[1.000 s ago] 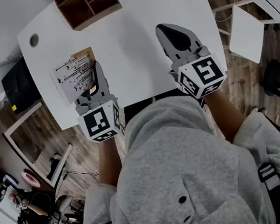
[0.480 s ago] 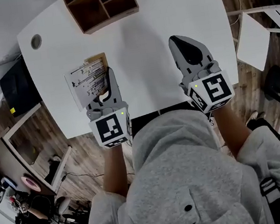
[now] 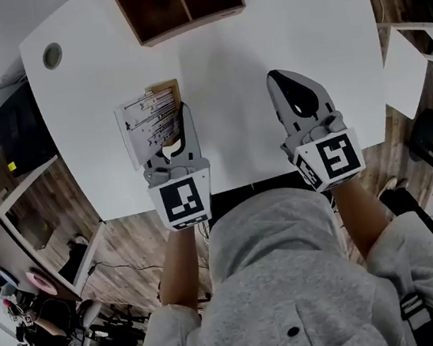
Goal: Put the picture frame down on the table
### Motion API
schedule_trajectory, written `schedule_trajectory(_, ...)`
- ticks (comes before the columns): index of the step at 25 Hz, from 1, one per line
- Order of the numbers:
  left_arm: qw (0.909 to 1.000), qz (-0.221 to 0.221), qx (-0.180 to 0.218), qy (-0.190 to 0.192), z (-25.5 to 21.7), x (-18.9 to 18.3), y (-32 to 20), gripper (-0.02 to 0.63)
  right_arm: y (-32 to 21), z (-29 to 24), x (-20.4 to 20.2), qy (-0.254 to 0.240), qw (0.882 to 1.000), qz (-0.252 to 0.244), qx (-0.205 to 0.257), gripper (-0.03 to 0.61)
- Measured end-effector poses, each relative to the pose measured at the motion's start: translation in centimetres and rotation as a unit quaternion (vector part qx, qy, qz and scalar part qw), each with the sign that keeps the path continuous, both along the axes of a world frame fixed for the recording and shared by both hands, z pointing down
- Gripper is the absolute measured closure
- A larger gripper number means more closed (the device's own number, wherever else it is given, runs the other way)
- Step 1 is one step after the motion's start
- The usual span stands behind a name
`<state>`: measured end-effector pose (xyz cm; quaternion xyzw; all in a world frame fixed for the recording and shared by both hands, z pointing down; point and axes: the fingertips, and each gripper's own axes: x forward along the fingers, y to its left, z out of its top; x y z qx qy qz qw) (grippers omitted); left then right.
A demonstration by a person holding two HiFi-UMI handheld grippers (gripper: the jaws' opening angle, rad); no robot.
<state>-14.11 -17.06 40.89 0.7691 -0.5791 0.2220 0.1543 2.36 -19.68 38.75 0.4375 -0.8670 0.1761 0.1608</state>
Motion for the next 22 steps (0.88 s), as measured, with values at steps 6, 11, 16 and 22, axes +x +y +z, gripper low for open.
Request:
schedule_trajectory(6,0.9999,0.005,-0.009,-0.009,2.1,-1.0,0.6,0.497,1.2,1.8,-1.2,0.0,1.0,0.0,-0.014,0.552)
schedule_trajectory(11,0.9999,0.001,-0.011,-0.012,2.9,-1.6,0.7,0.497,1.8,2.6,-1.5,-0.004,1.0,0.012,-0.021,0.552)
schedule_trajectory(16,0.9996,0.009,-0.011,-0.025,3.8,-1.8,0.6,0.497,2.2,3.3,-1.7,-0.005,1.0,0.015,-0.027,0.552)
schedule_trajectory(22,0.9997,0.002,-0.012,-0.02,4.6,-0.2,-0.4,0.497,2.5,4.3,-0.4,-0.008,0.999,0.02,-0.038,0.552)
